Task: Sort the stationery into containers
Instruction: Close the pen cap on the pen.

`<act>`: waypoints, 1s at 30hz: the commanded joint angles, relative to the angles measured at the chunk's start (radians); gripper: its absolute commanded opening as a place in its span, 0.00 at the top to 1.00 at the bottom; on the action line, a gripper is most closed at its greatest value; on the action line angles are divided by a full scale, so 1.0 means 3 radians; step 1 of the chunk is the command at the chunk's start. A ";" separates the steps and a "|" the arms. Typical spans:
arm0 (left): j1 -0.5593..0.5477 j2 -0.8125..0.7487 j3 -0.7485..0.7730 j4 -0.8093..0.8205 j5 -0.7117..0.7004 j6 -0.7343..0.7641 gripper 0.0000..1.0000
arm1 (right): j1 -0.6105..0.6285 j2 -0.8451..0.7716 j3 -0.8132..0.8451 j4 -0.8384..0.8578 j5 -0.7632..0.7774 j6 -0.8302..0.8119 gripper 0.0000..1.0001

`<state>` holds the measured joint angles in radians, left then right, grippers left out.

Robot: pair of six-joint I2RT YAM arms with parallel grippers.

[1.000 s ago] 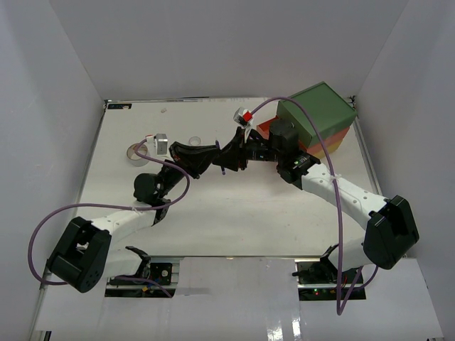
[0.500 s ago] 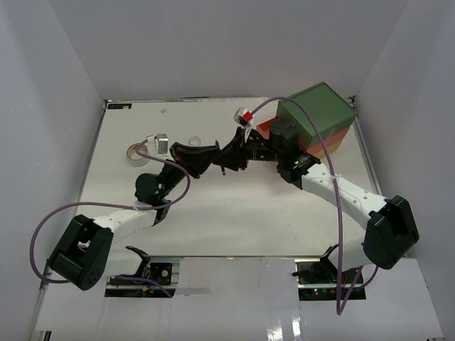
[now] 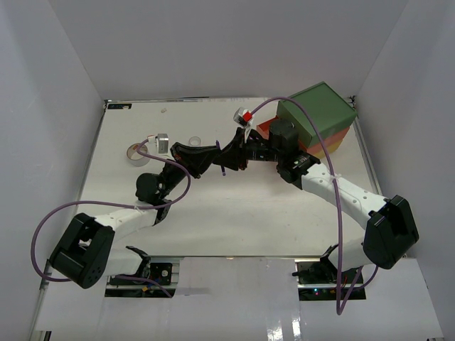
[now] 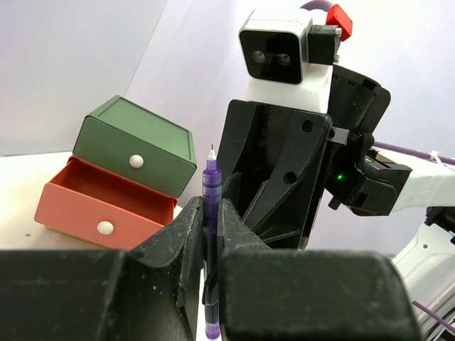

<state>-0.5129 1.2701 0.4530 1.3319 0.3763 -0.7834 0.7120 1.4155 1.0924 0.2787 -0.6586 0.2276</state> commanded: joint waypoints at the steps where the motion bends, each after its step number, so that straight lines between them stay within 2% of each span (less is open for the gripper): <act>1: -0.0014 -0.0031 0.0096 0.0858 -0.0063 -0.0007 1.00 | 0.0040 0.0037 0.0061 0.0032 -0.0100 -0.0022 0.71; 17: -0.0014 -0.0123 0.0101 0.0878 -0.0084 0.0085 1.00 | 0.0040 0.0006 -0.0001 0.0012 -0.0065 -0.0037 0.74; 21: -0.0014 -0.0123 0.0106 0.0878 -0.0063 0.0085 1.00 | 0.0040 -0.0009 -0.0031 0.0017 -0.0070 -0.0043 0.81; 30: -0.0014 -0.0148 0.0126 0.0863 -0.0063 0.0141 1.00 | 0.0040 -0.0029 -0.0062 0.0012 -0.0100 -0.0048 0.82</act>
<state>-0.5140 1.2587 0.4534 1.3319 0.3744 -0.7521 0.7139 1.4178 1.0882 0.2798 -0.6548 0.2276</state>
